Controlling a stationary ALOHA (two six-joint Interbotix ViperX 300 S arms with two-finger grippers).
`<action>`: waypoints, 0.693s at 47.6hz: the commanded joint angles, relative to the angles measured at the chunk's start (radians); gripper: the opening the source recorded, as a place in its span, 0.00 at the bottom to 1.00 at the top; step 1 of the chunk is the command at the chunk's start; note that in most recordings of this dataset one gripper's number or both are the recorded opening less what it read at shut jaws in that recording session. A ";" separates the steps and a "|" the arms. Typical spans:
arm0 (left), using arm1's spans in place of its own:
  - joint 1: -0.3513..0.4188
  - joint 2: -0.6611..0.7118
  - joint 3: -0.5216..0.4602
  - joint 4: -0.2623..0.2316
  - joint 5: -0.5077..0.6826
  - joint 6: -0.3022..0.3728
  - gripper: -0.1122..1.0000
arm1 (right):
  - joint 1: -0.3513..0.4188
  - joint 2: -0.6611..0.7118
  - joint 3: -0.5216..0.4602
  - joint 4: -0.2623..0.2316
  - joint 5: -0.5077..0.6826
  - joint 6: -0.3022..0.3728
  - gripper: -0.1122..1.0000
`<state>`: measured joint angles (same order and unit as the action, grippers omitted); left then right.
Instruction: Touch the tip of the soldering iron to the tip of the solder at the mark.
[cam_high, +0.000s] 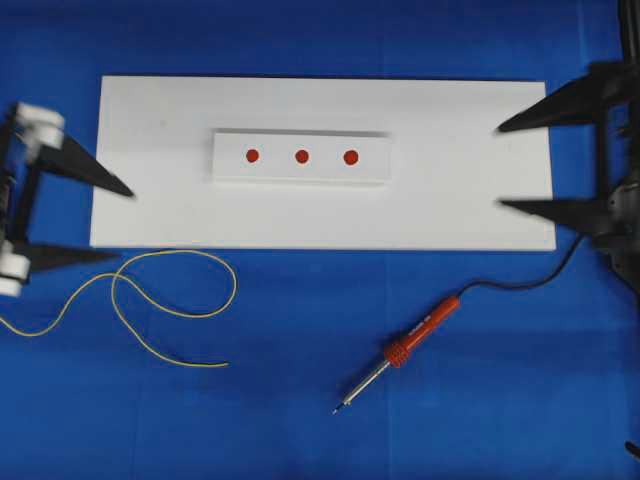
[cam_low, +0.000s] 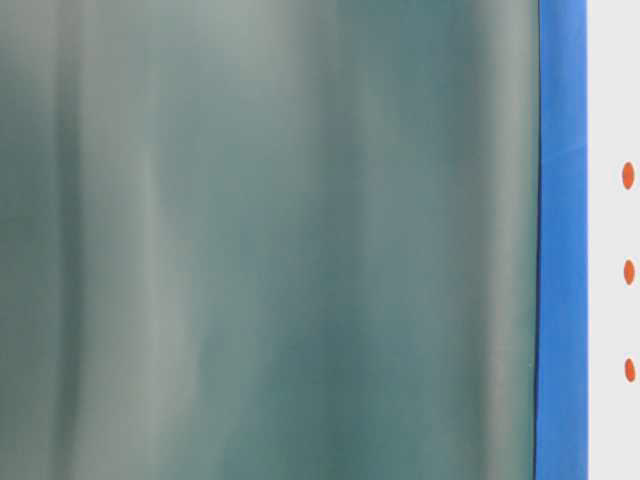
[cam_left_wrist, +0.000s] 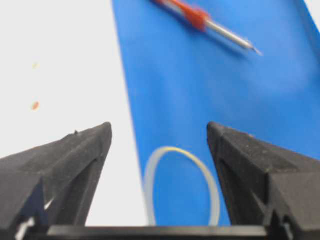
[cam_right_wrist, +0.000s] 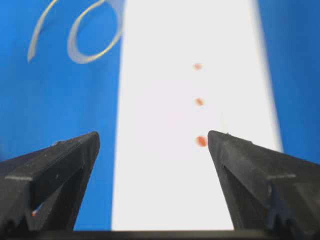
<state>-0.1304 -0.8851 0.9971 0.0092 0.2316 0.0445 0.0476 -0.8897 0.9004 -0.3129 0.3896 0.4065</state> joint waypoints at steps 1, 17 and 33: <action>0.040 -0.077 0.014 0.002 -0.006 0.012 0.75 | -0.012 -0.055 -0.002 -0.015 0.038 -0.003 0.88; 0.143 -0.360 0.198 0.002 -0.003 0.011 0.74 | -0.044 -0.258 0.153 -0.018 0.055 0.011 0.88; 0.143 -0.462 0.305 -0.002 -0.011 0.005 0.74 | -0.048 -0.273 0.304 -0.009 -0.098 0.058 0.87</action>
<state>0.0092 -1.3530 1.3023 0.0092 0.2316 0.0506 0.0031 -1.1812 1.1996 -0.3237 0.3237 0.4602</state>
